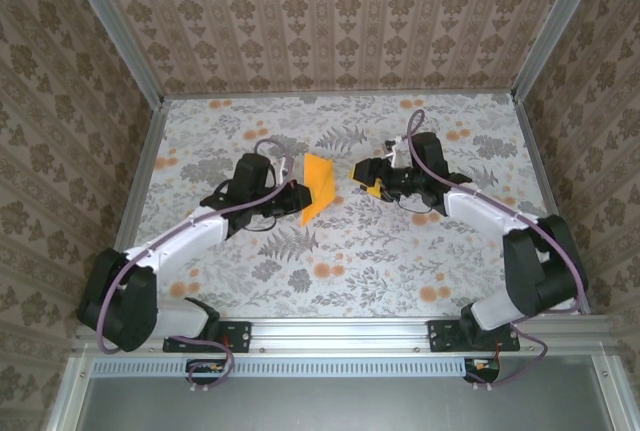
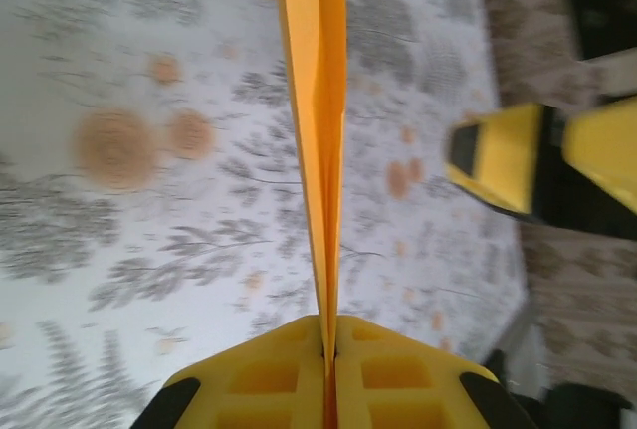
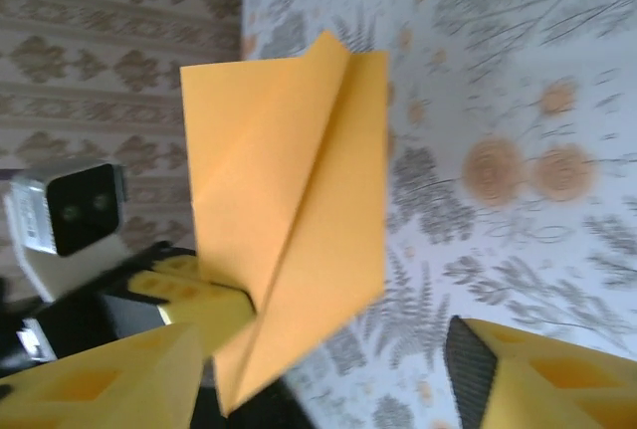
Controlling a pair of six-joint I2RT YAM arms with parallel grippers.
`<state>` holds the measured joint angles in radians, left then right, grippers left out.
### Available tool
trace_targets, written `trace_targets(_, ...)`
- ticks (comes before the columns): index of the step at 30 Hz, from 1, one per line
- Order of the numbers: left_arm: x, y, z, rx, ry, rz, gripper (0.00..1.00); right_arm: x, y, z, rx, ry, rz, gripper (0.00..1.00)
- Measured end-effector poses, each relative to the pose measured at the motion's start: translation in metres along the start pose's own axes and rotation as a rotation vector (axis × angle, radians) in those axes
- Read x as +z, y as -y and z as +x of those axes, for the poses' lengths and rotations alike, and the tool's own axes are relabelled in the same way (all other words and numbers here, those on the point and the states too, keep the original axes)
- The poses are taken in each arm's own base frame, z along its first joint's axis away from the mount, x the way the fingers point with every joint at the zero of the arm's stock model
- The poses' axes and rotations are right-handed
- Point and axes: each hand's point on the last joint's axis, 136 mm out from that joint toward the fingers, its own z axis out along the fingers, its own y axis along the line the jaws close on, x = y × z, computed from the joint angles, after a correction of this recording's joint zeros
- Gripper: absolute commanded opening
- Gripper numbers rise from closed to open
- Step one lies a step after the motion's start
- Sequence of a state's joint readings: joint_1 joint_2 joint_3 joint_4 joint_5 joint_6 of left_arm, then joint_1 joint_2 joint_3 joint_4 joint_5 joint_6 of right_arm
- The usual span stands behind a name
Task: Fold a paper plane with a square sheet of paper (pick it up from the middle)
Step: Turn over the paper at the center of the table.
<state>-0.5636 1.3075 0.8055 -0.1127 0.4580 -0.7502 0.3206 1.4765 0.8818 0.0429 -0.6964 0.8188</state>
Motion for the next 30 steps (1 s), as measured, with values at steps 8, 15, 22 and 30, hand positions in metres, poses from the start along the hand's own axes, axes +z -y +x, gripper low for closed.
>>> trace_targets(8, -0.034, -0.035, -0.017, 0.126, 0.034, -0.532, 0.10, -0.025, 0.033, 0.001, -0.092, 0.097, 0.222, 0.78)
trace_targets(15, -0.034, -0.068, -0.009, 0.228, -0.050, -0.926, 0.11, -0.039, 0.054, 0.000, -0.098, 0.153, 0.343, 0.78)
trace_targets(22, -0.001, -0.078, 0.000, 0.248, -0.109, -1.033, 0.14, -0.045, 0.066, 0.004, -0.086, 0.174, 0.396, 0.78)
trace_targets(30, 0.060, -0.084, 0.020, 0.166, -0.204, -0.934, 0.44, -0.049, 0.083, 0.013, -0.053, 0.180, 0.440, 0.78)
